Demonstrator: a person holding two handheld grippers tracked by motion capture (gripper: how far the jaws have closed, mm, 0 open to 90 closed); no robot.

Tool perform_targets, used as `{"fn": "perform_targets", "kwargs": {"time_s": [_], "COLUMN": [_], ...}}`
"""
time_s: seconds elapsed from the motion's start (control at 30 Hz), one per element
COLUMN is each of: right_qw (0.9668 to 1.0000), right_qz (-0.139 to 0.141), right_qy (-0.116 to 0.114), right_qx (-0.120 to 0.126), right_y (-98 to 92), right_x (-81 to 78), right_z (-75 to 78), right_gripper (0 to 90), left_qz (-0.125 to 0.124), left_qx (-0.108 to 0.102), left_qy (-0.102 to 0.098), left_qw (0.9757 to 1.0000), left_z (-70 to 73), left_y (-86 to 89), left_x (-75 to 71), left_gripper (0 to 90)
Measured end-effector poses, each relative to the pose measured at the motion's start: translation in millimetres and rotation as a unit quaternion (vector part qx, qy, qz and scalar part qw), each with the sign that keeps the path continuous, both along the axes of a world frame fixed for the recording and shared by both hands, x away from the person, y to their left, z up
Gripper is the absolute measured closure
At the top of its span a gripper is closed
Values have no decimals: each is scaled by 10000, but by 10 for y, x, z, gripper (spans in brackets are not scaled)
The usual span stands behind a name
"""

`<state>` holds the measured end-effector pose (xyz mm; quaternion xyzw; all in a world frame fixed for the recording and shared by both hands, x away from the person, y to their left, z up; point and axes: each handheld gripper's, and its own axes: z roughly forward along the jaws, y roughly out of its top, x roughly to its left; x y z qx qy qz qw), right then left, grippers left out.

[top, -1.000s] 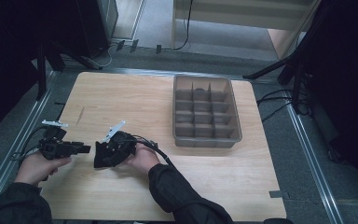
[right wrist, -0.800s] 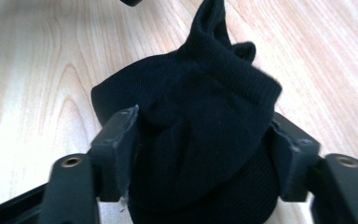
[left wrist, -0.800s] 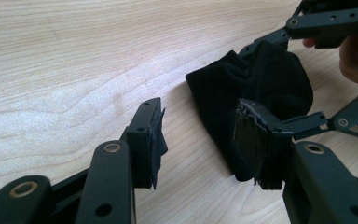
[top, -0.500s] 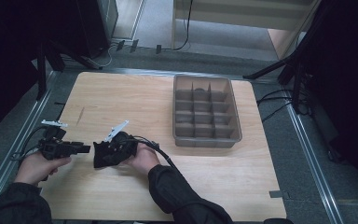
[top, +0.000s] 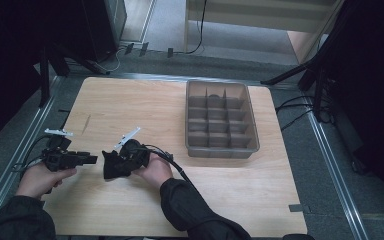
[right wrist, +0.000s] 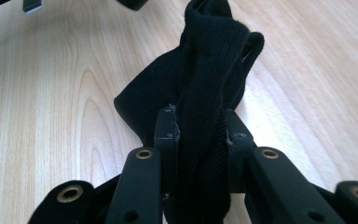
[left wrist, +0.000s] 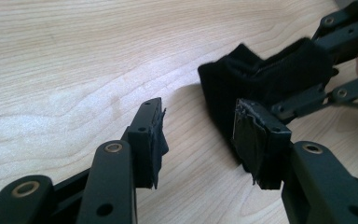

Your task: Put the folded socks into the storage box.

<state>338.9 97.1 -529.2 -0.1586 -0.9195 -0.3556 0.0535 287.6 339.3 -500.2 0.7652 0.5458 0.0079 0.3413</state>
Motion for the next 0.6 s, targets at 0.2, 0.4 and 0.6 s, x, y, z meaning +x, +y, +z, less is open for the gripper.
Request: {"fn": "perform_targets", "kwargs": {"time_s": [0.2, 0.4, 0.6], "right_qw": [9999, 9997, 9997], "right_qz": [-114, -181, -176], "right_qy": [-83, -124, -160], "right_qx": [77, 83, 58], "right_y": [-101, -211, -291], "right_x": [36, 79, 93], "right_z": [116, 223, 318], "right_gripper": [731, 729, 728], "left_qz": [-23, -39, -83], "left_qx": [54, 55, 82], "left_qy": [-67, -98, -131], "left_qw": [10000, 9999, 9998], "left_z": [-11, -12, -9], "left_y": [-13, -36, -63], "left_x": [-5, -5, -1], "left_gripper": [485, 474, 460]}}
